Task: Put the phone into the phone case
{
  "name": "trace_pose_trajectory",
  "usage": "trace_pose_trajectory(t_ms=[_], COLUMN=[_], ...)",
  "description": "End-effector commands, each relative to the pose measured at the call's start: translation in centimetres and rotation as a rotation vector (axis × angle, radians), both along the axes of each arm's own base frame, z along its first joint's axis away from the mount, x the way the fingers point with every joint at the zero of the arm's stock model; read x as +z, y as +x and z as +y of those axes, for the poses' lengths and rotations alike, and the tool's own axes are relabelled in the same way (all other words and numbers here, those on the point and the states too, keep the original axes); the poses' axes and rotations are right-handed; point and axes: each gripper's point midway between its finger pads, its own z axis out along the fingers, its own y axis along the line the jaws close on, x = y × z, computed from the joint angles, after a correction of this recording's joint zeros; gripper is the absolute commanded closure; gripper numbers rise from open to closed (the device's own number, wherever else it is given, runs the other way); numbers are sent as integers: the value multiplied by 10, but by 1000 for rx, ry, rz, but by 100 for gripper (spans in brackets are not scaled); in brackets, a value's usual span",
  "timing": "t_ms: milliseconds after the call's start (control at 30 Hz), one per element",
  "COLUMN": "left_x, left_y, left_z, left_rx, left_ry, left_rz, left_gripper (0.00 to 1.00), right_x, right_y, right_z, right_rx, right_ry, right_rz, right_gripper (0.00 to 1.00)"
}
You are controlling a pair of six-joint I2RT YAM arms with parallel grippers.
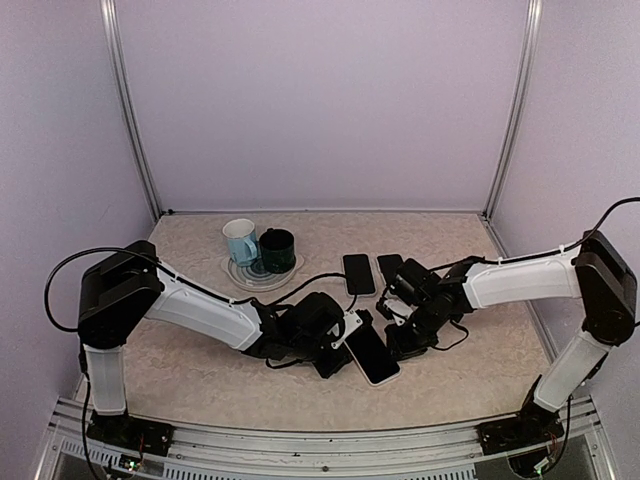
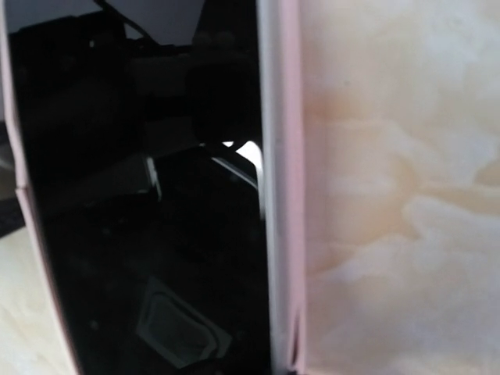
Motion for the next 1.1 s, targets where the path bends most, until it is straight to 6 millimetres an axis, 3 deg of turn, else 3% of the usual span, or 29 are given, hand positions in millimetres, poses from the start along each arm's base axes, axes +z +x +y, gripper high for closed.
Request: trace_pose_trajectory(t_ms=[0,100,200,333,500,633,800,900,1067], left_x=[-18,-18,-14,-9,0,16,32,32,25], left_y=[-11,-7,-4,1,10,18,28,36,48], left_z=[2,6,9,13,17,20,25,28,30], left_rx=[-35,-10,2,24,70,99,128,149,181], left_ry=[24,31,16,9,-23,-50,-66,-67,-64], left_rz=[41,36,34,25,32,8,-24,-26,-11], left_gripper=[78,78,78,77,76,74,73,73,73], right_x=[-41,-61,-86,-90,-53,-5,46,56,40], right_y=[-51,-60,-65,-62,-21,13,57,79,98], right_z=[11,4,-25,-45,-48,-14,5,11,29], right_rx=[68,68,52,51,44,51,37,37,80], right_ry=[-17,-55,-184,-298,-404,-263,-106,-57,10], right_rz=[163,190,198,178,23,-75,-170,-202,-177], right_gripper=[86,86,86,81,65,59,53,53,61])
